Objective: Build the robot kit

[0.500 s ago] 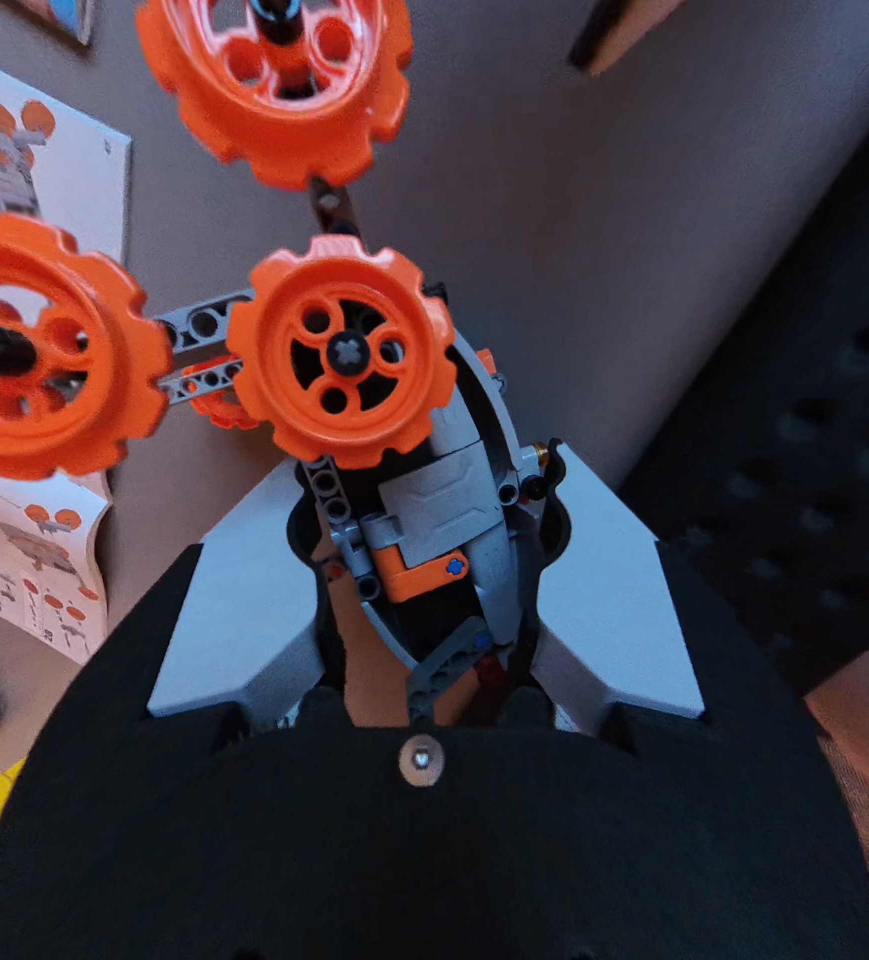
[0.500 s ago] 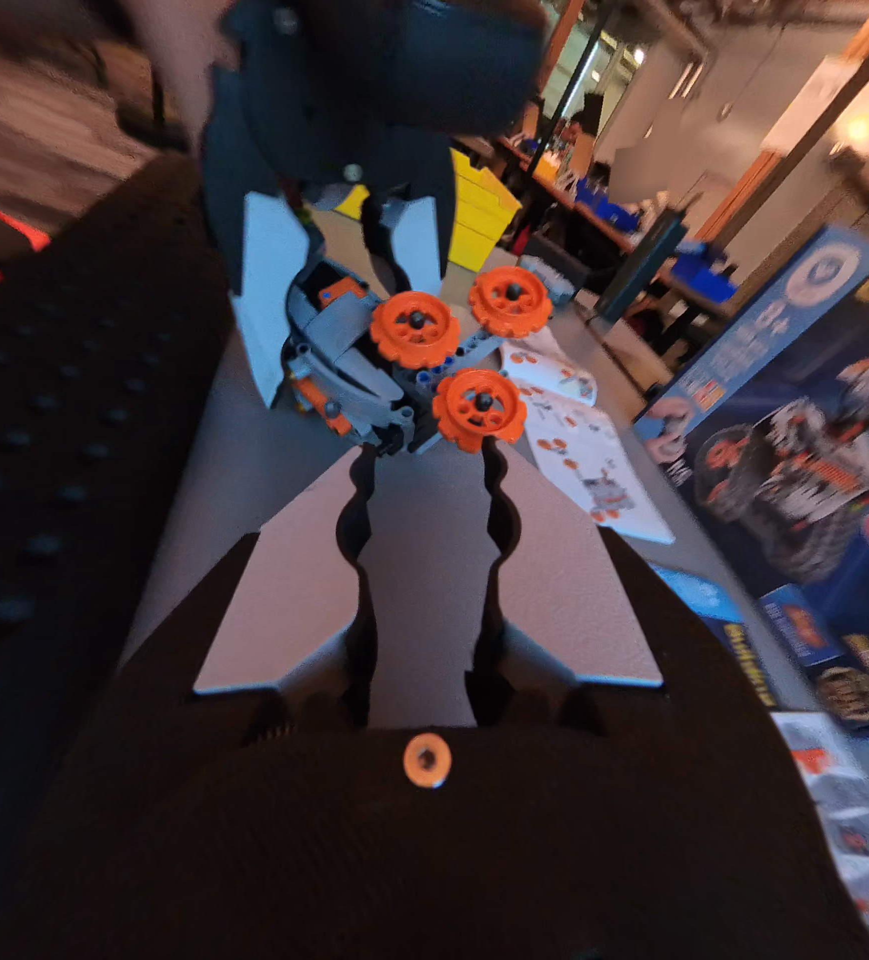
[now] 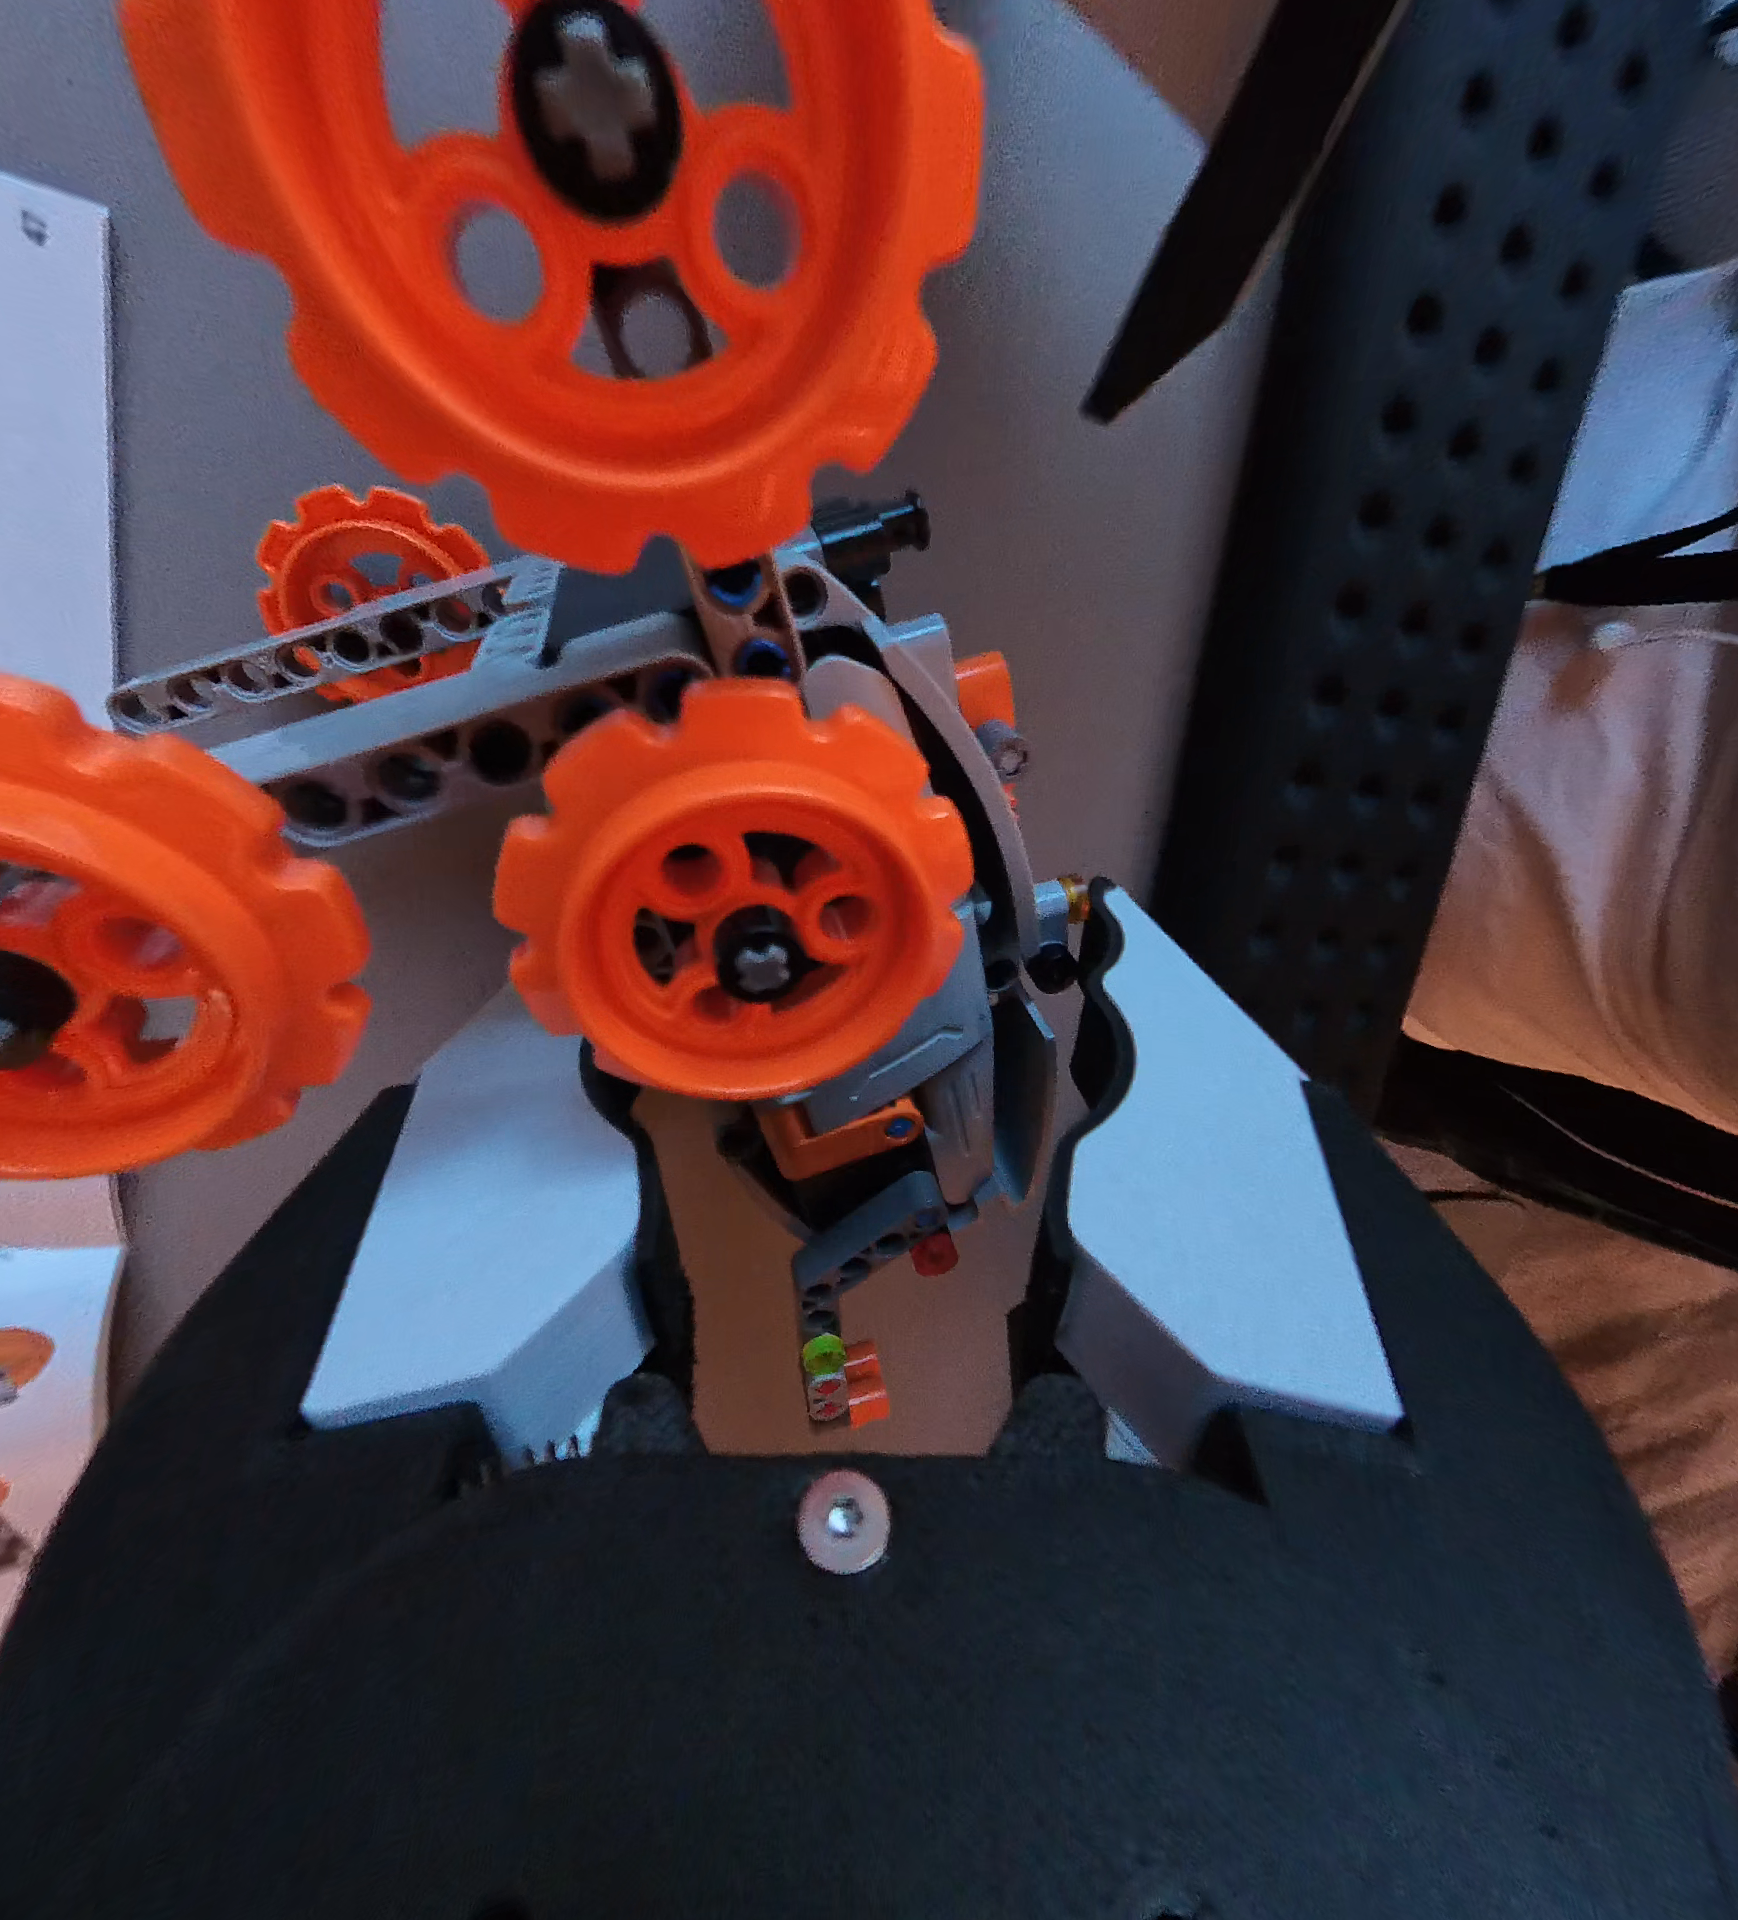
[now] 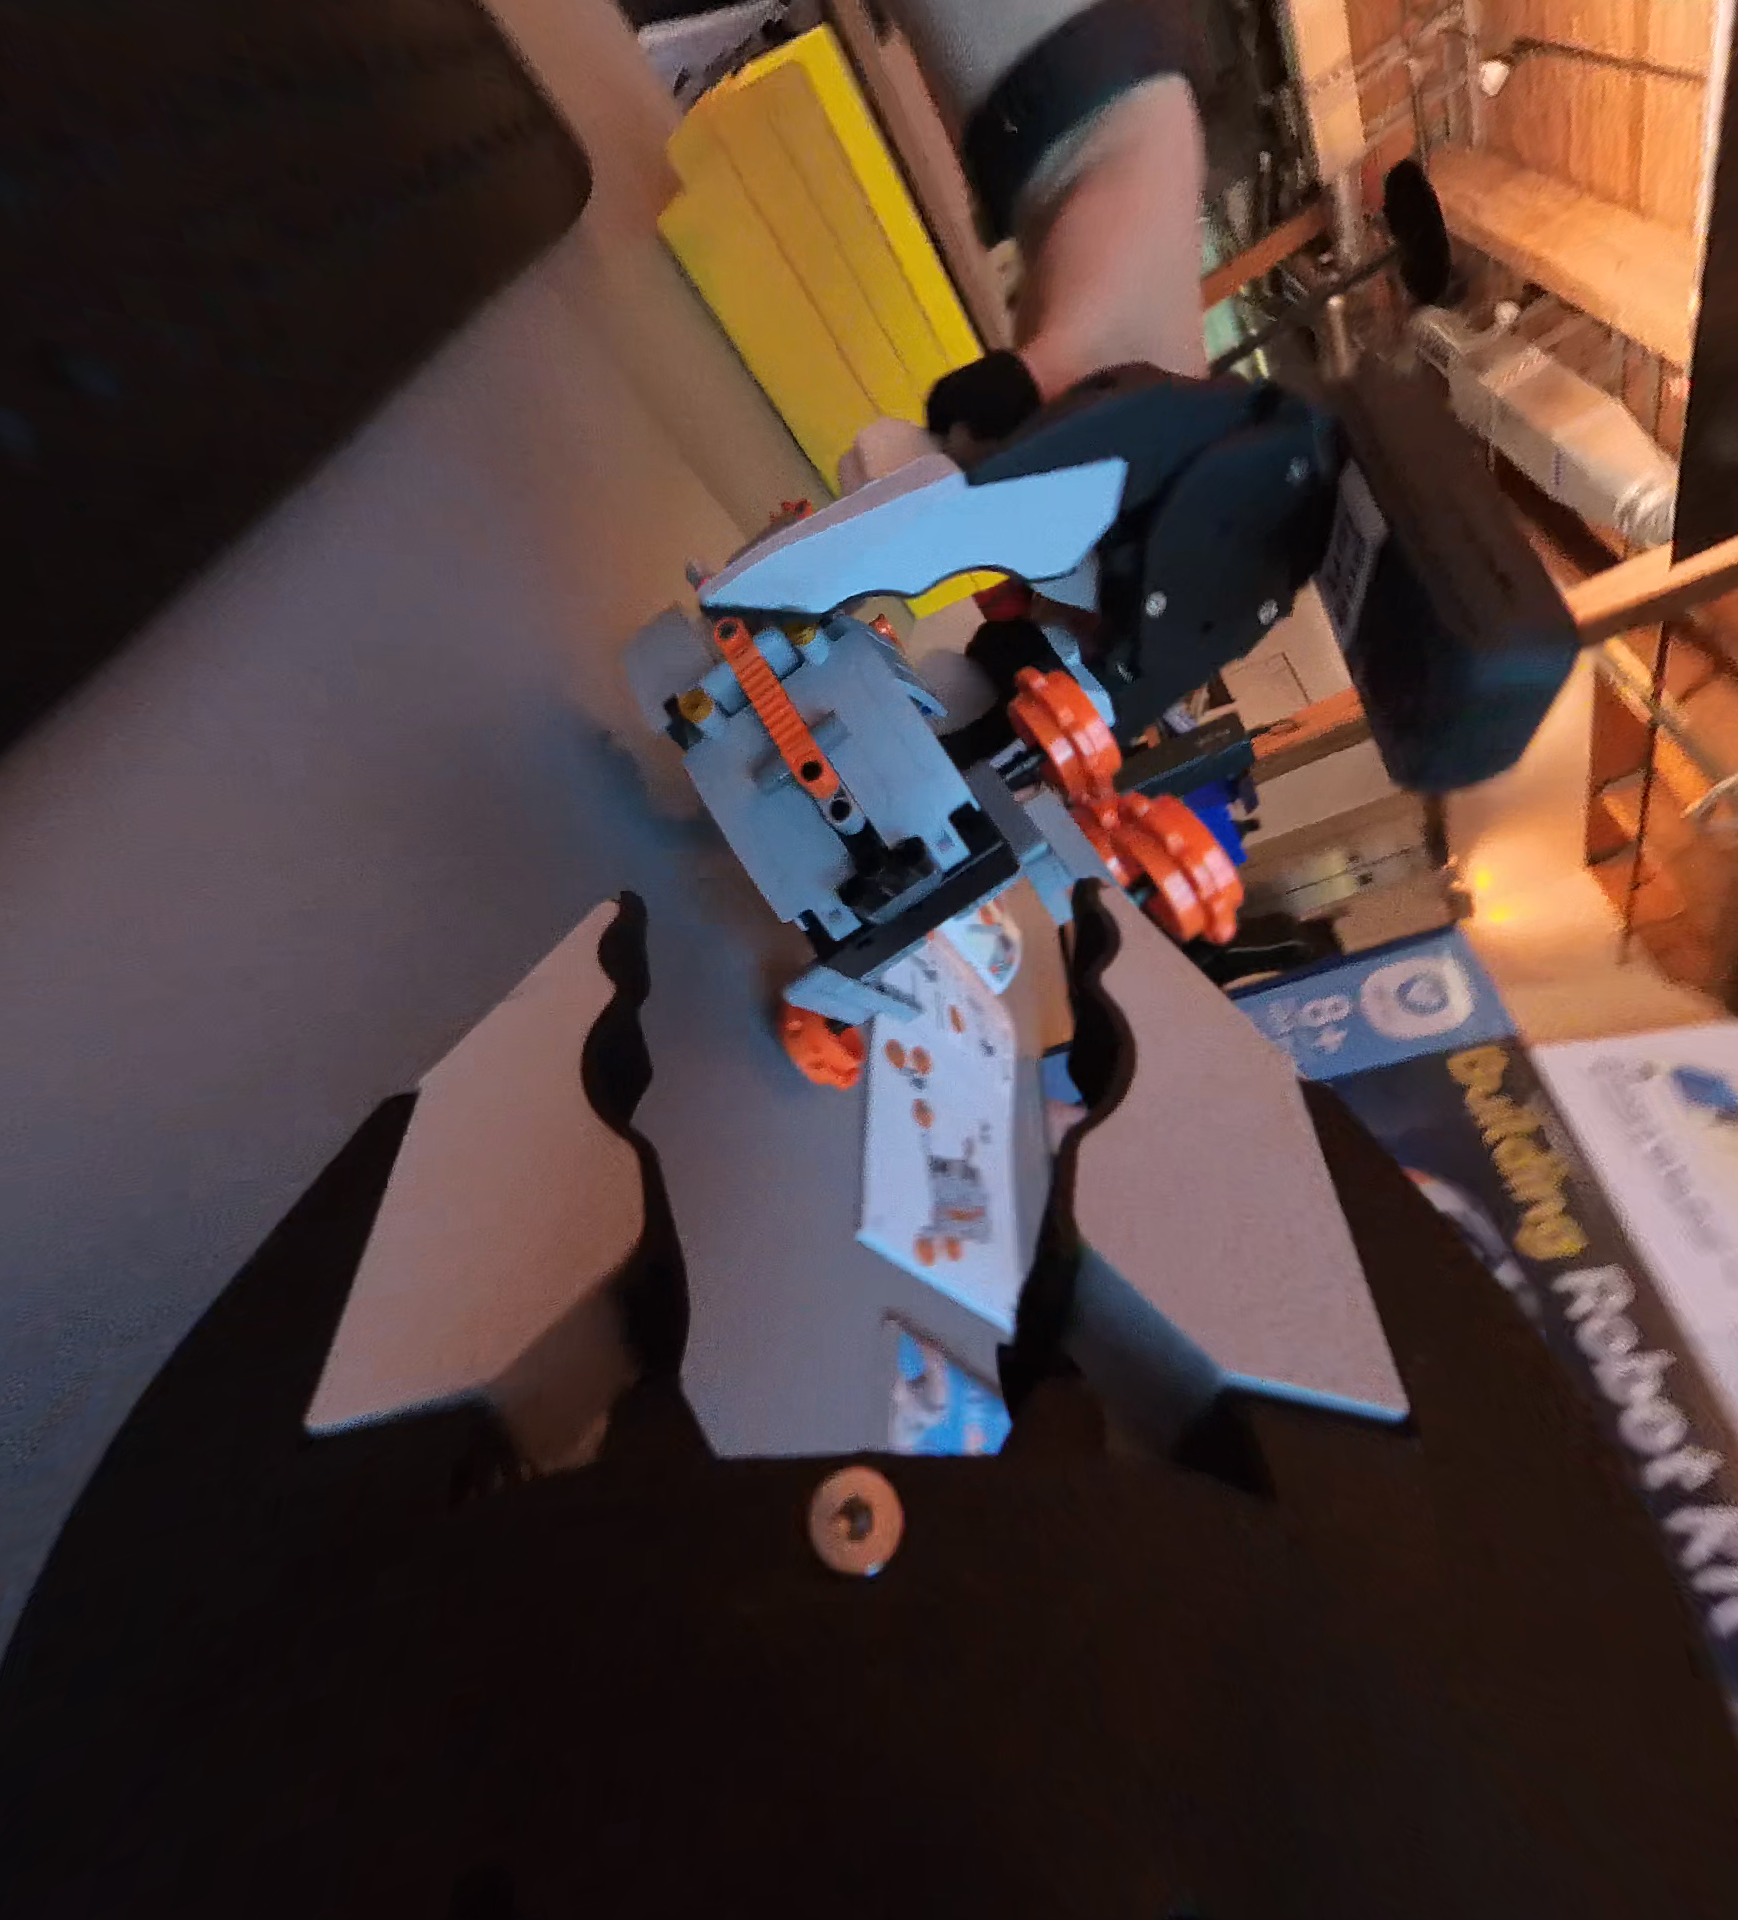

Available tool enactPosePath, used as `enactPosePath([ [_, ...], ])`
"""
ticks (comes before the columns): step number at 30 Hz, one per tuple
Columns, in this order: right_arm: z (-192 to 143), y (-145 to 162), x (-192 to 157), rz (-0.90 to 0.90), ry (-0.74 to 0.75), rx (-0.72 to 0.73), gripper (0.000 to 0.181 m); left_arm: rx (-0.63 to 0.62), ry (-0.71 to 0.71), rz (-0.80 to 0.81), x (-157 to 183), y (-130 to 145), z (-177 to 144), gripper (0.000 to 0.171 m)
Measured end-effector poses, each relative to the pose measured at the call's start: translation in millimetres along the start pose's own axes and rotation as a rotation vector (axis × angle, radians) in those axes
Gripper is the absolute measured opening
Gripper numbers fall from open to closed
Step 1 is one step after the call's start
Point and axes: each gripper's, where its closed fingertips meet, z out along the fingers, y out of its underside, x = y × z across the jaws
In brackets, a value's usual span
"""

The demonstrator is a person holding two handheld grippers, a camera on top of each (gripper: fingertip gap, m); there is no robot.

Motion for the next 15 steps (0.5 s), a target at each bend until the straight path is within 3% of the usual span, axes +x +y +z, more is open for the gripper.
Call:
enactPosePath([
  [5, 34.6, 19.9, 15.3, -0.356, -0.114, -0.24, 0.1, 0.021, 0.122, 0.033, -3.4, -2.8, -8.0, 0.082],
  [9, 45.6, 29.5, 26.2, -0.32, -0.179, -0.368, 0.102, -0.002, 0.154, 0.049, -8.1, -10.3, -9.4, 0.082],
  [14, 48.4, 39.1, 33.0, -0.28, -0.149, -0.468, 0.078, -0.001, 0.22, 0.026, -10.9, -13.7, -14.3, 0.082],
  [15, 48.7, 42.0, 31.9, -0.27, -0.141, -0.483, 0.084, 0.005, 0.23, 0.019, -11.4, -14.3, -14.9, 0.082],
])
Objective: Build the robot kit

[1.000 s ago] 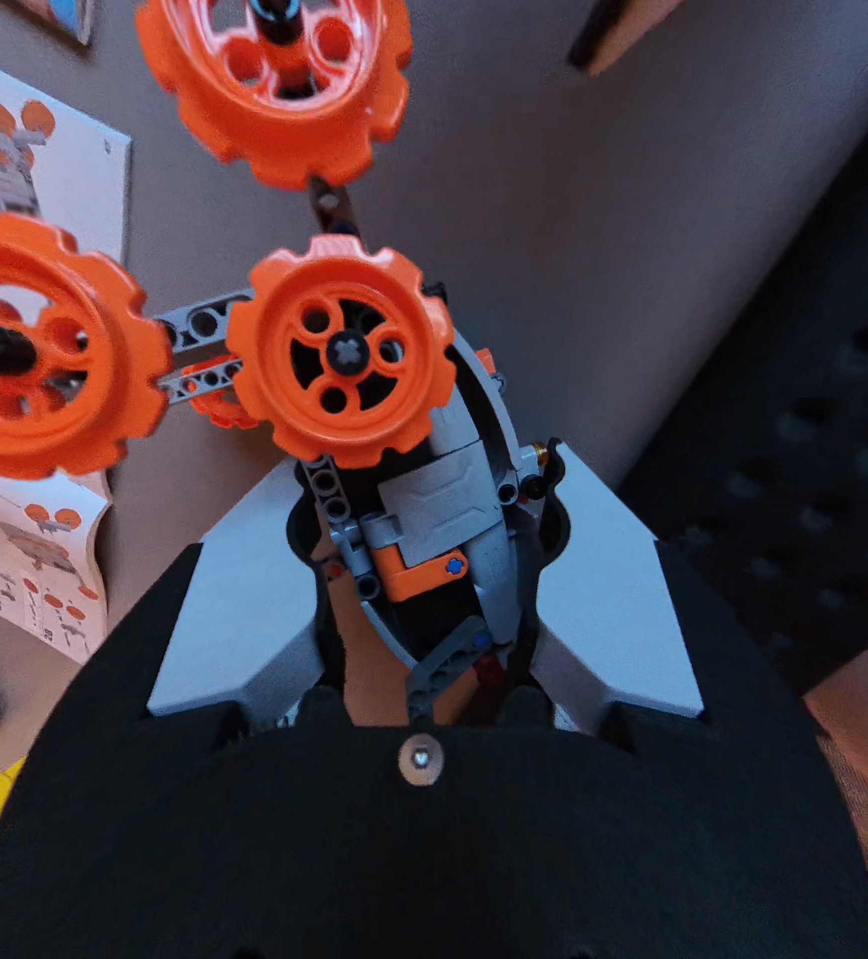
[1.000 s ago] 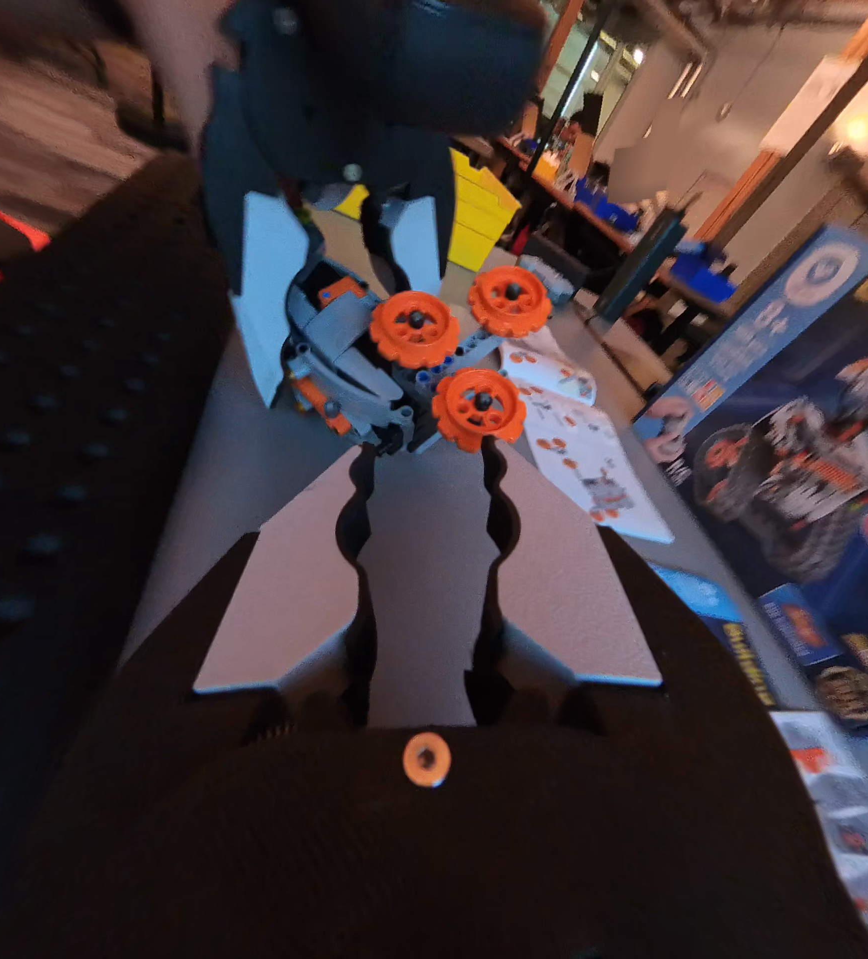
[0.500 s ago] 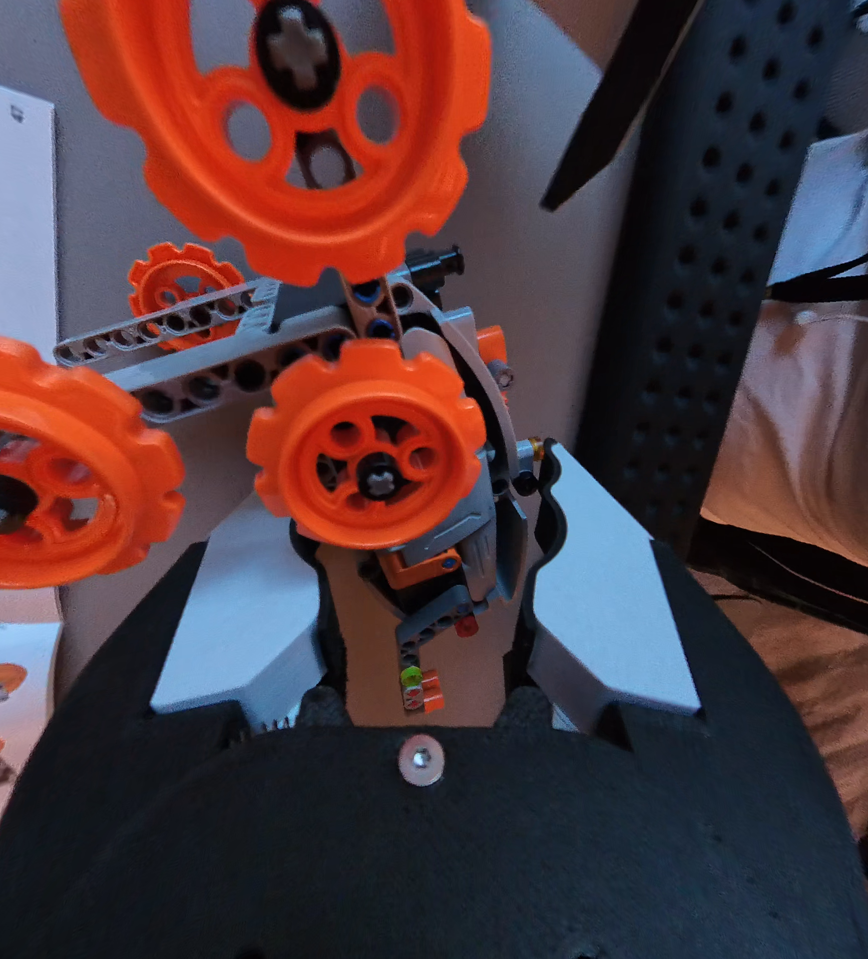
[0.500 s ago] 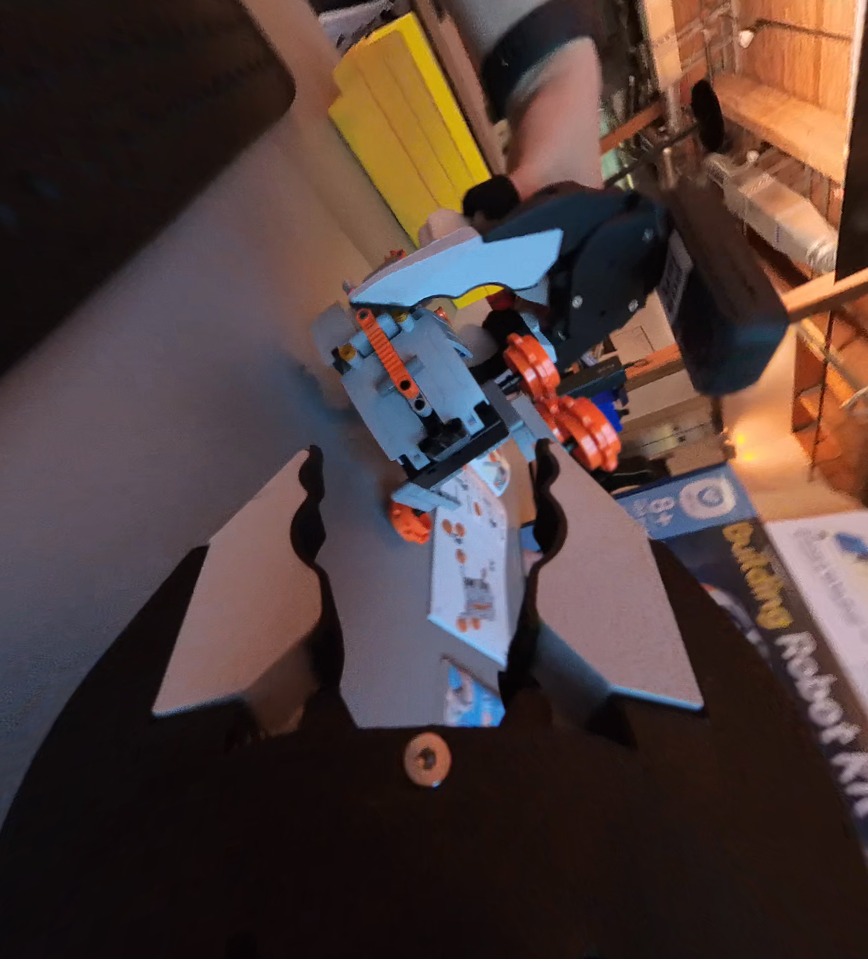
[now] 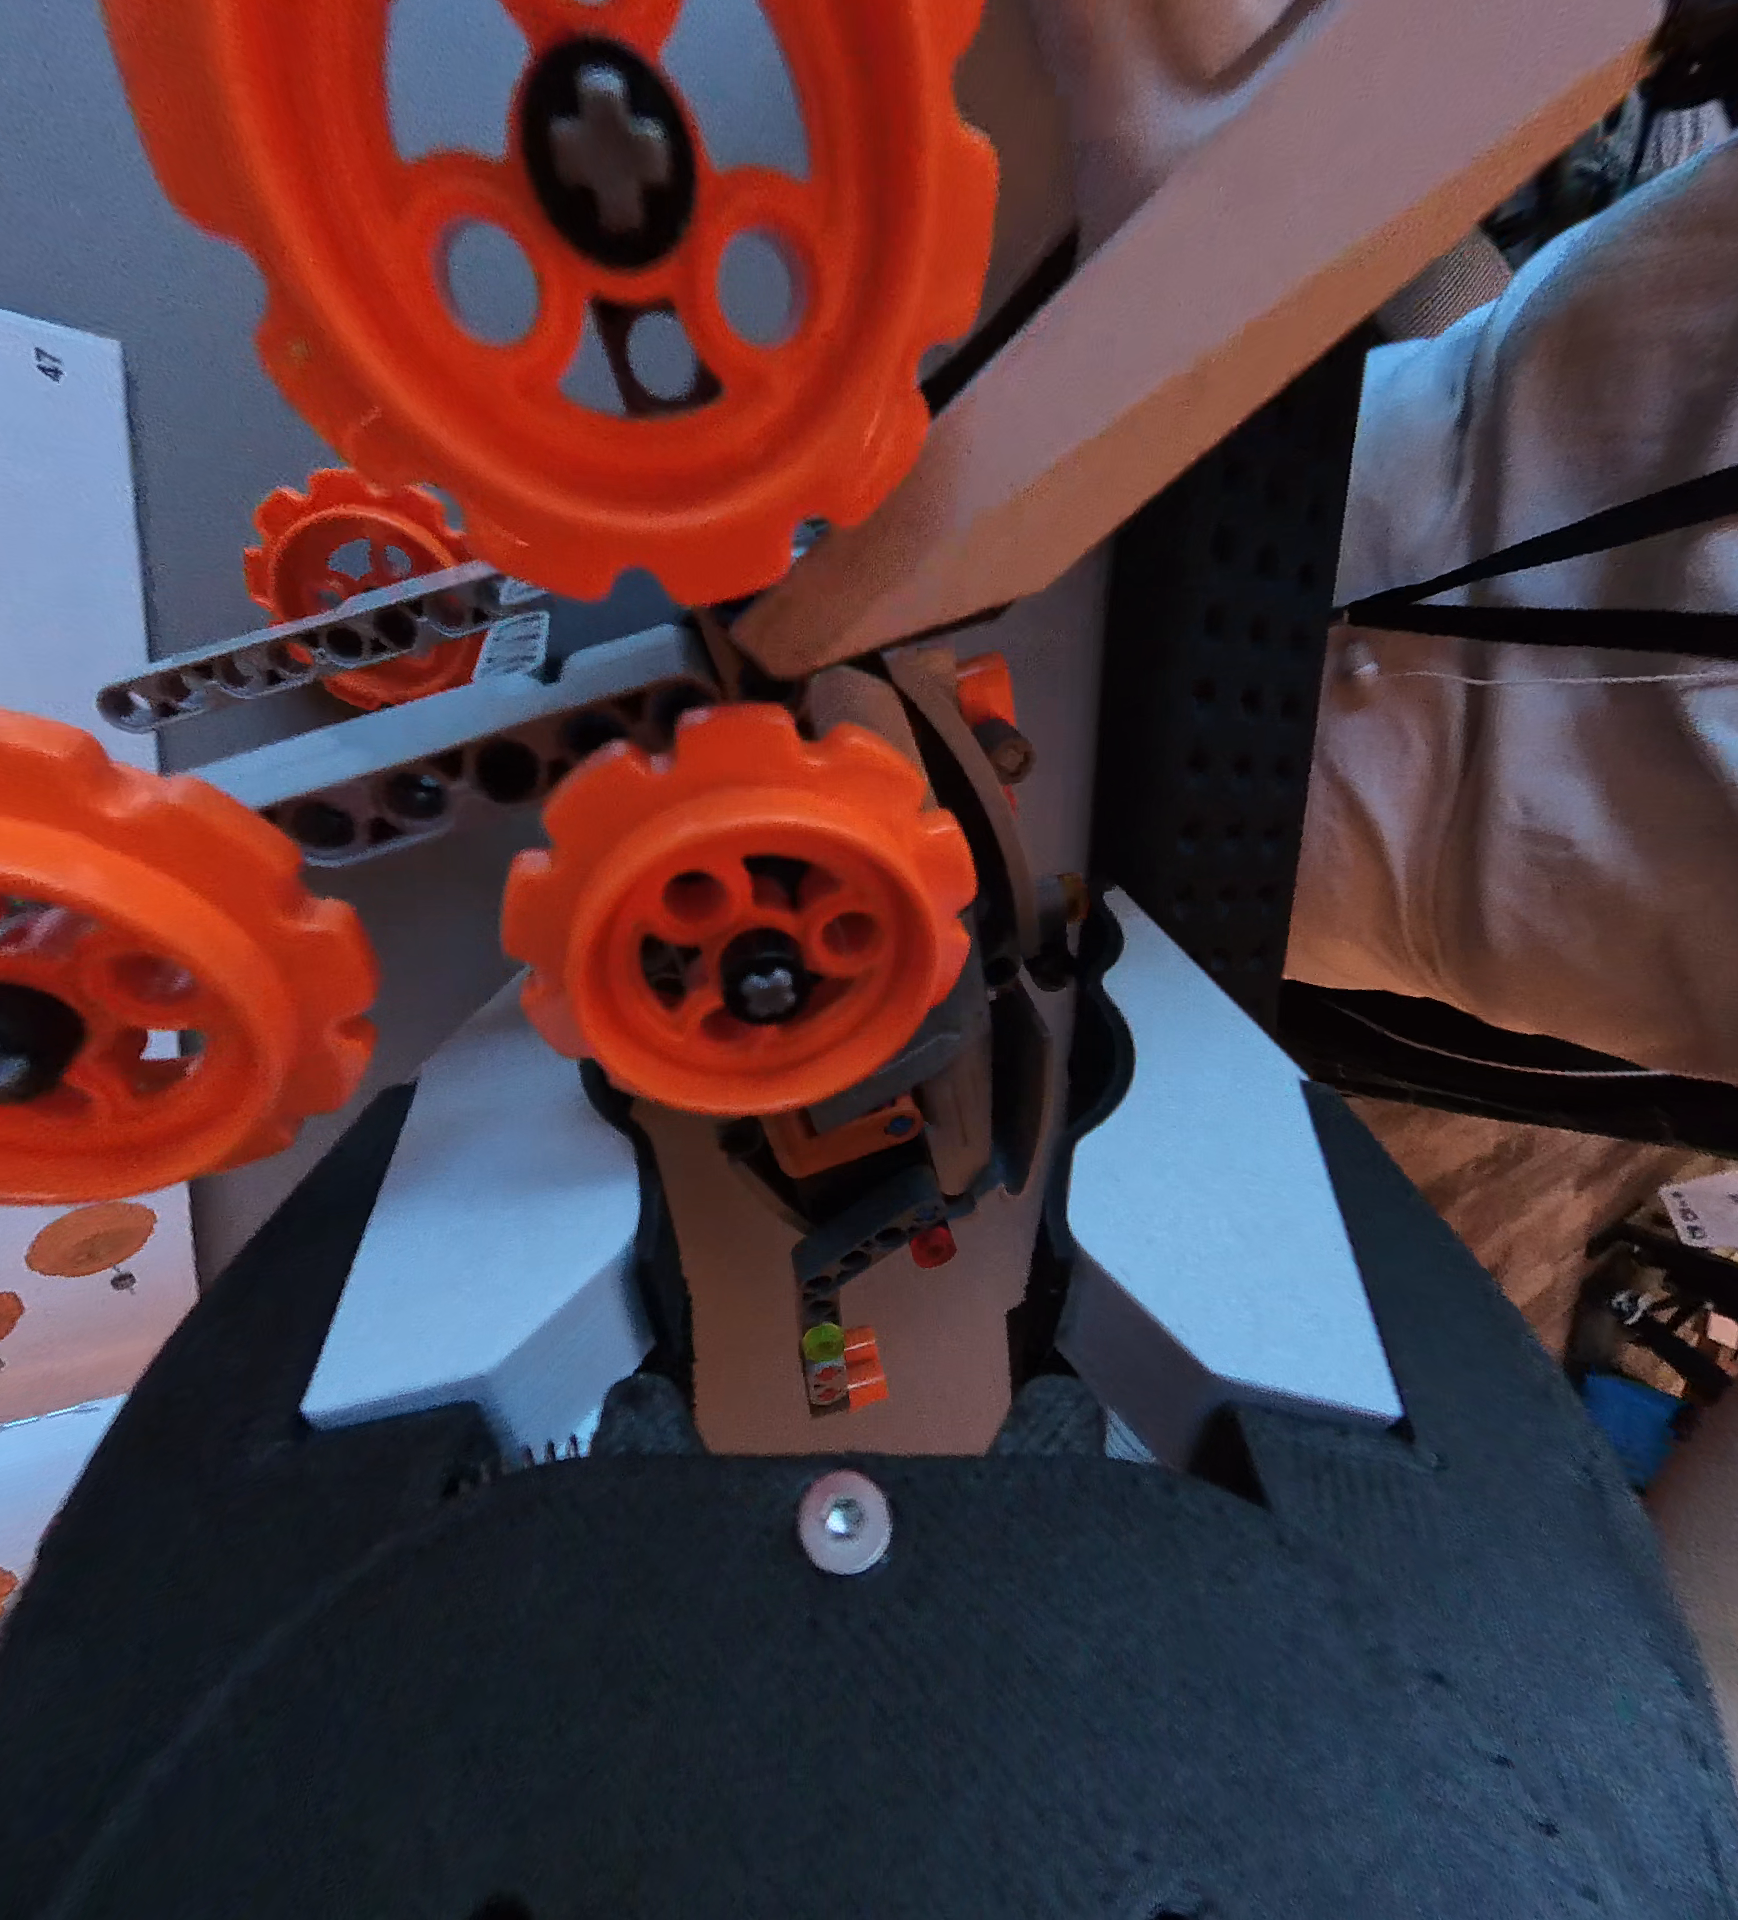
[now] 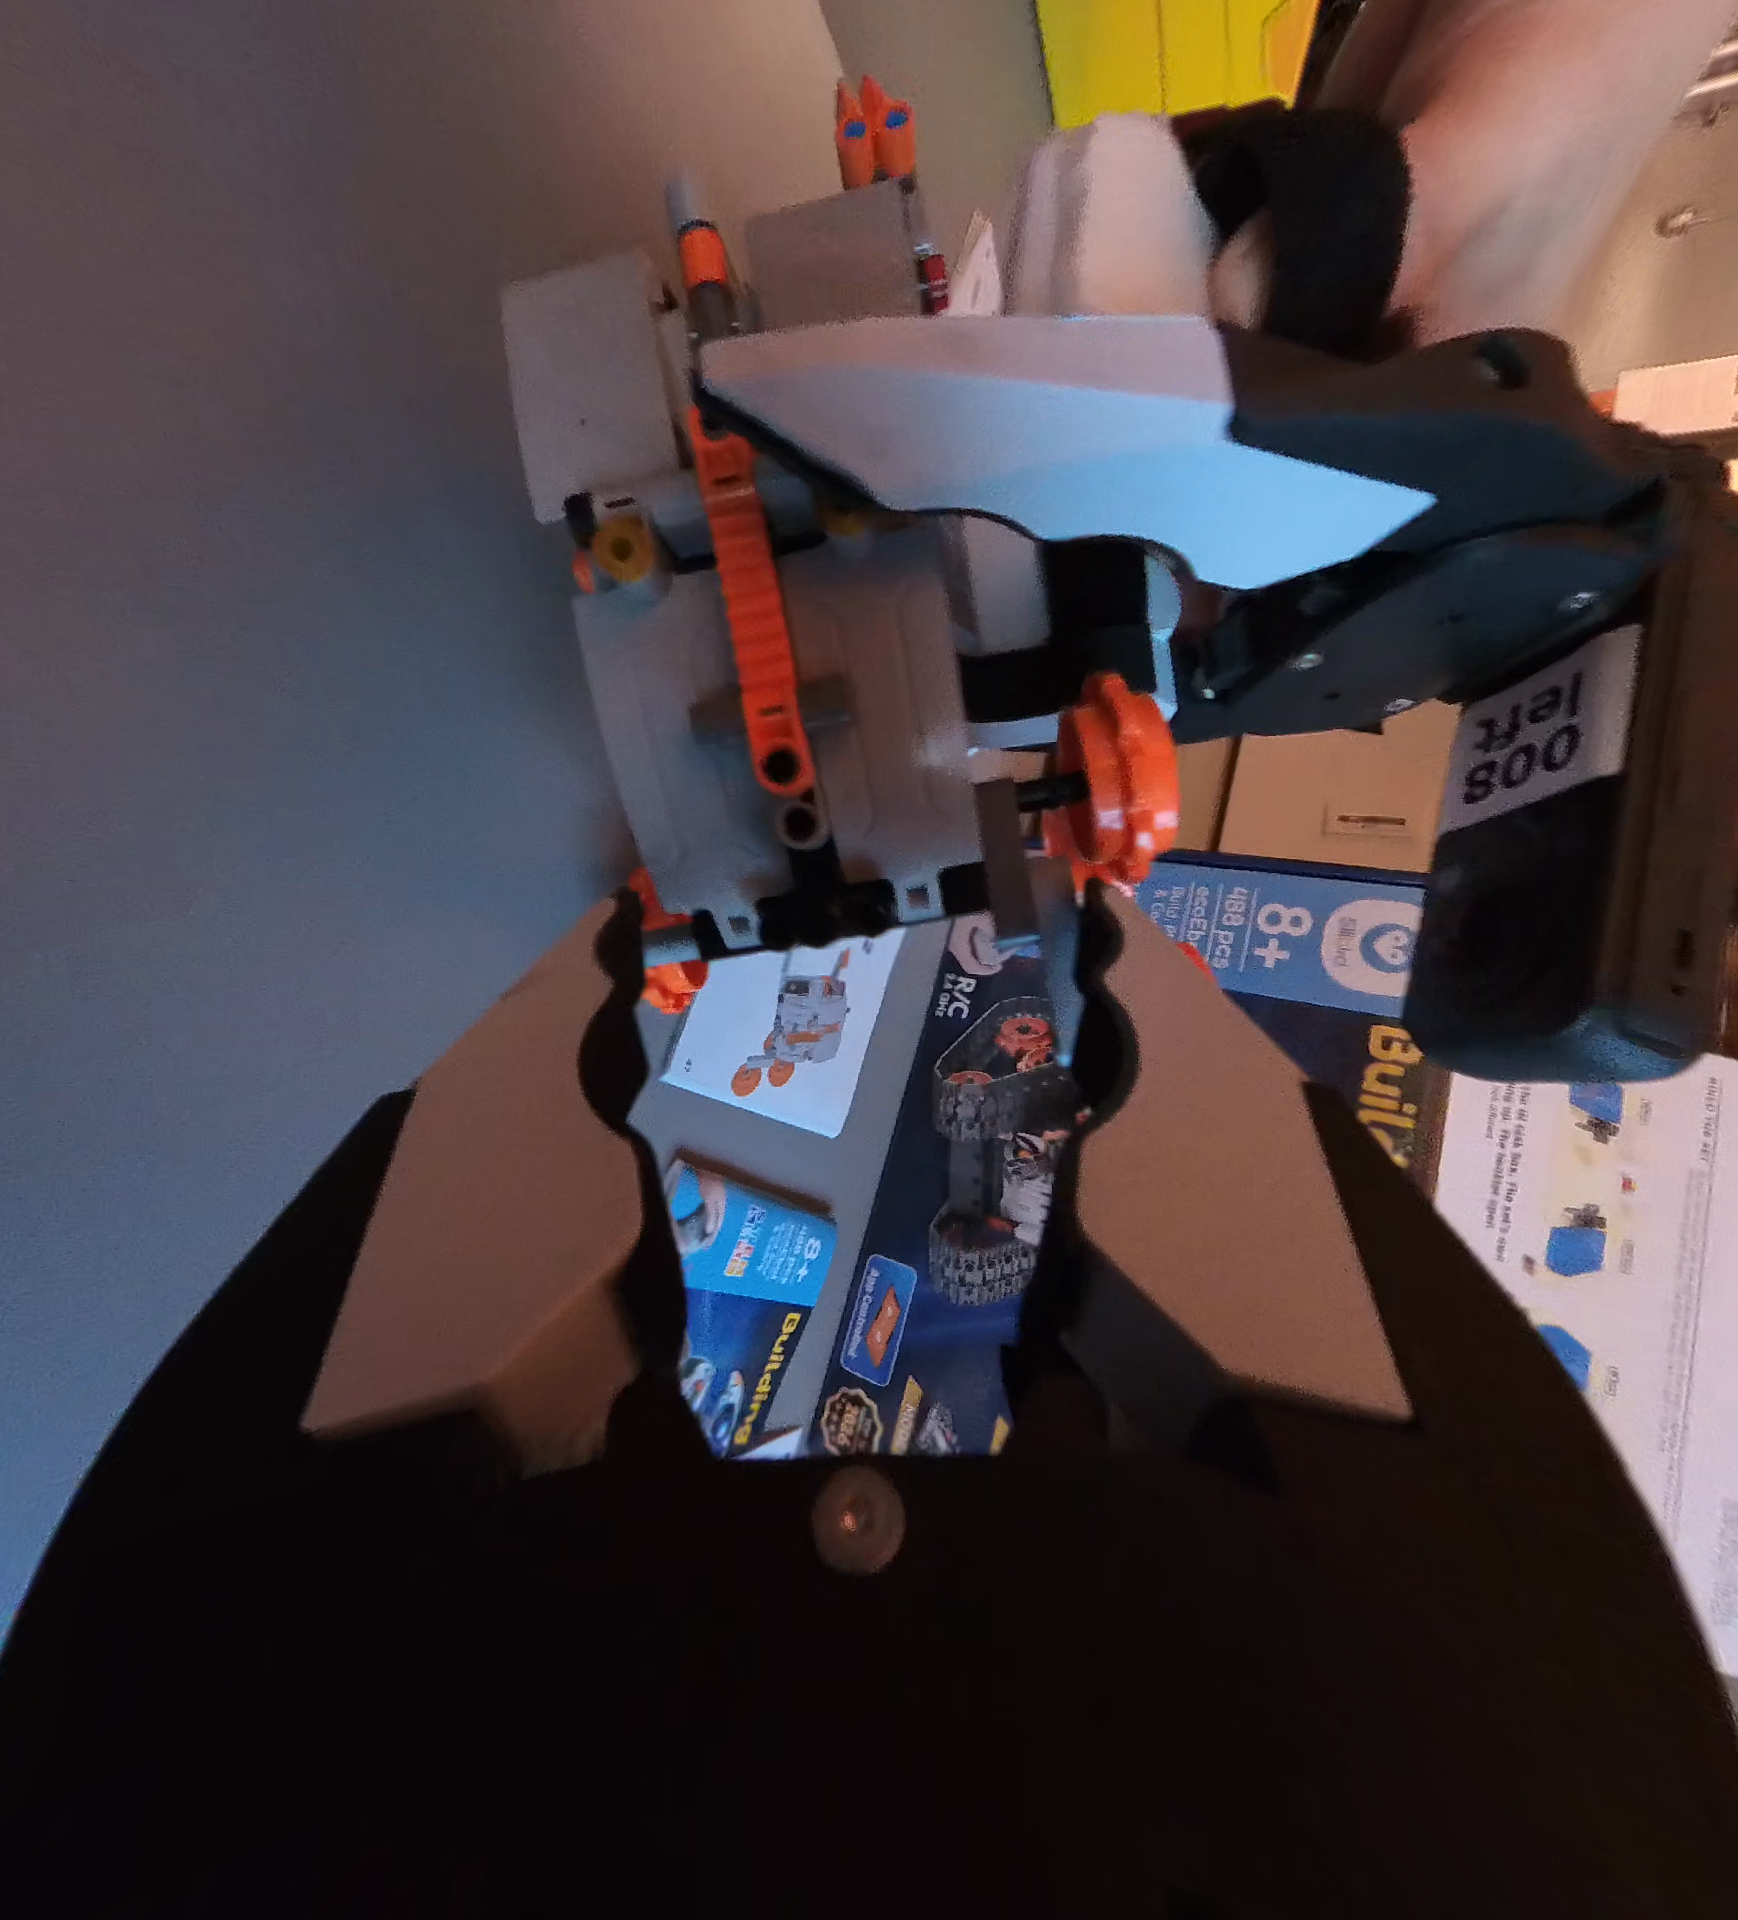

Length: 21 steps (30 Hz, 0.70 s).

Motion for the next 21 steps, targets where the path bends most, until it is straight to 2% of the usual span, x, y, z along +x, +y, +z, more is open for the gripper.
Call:
enactPosePath([
  [2, 3.1, 0.7, -5.6, -0.037, -0.009, -0.021, 0.096, -0.008, 0.007, 0.004, -0.1, 0.1, 0.0, 0.081],
  [4, 5.4, 3.1, -2.7, -0.111, 0.03, -0.063, 0.09, -0.031, -0.004, 0.021, 0.0, 0.2, 1.5, 0.081],
  [5, 4.8, 2.4, 1.8, -0.131, 0.064, -0.072, 0.079, -0.045, -0.011, 0.025, -0.3, 0.3, 2.3, 0.081],
  [9, 1.7, 4.1, 0.1, -0.084, 0.087, -0.084, 0.079, -0.057, -0.021, 0.015, 0.6, -1.6, 2.8, 0.081],
  [13, -18.7, -14.3, -15.1, 0.137, 0.052, 0.012, 0.081, -0.097, -0.106, 0.038, 4.3, 4.4, 6.2, 0.081],
  [16, -50.4, -50.6, -40.6, 0.373, -0.037, 0.238, 0.081, -0.213, -0.289, 0.045, -2.7, 33.6, 10.1, 0.08],
  [18, -68.9, -59.2, -39.8, 0.497, 0.018, 0.346, 0.078, -0.232, -0.368, 0.07, -2.0, 50.8, 11.9, 0.08],
  [21, -77.4, -47.3, -36.7, 0.645, 0.106, 0.411, 0.073, -0.209, -0.435, 0.071, 0.9, 65.7, 12.0, 0.08],
])
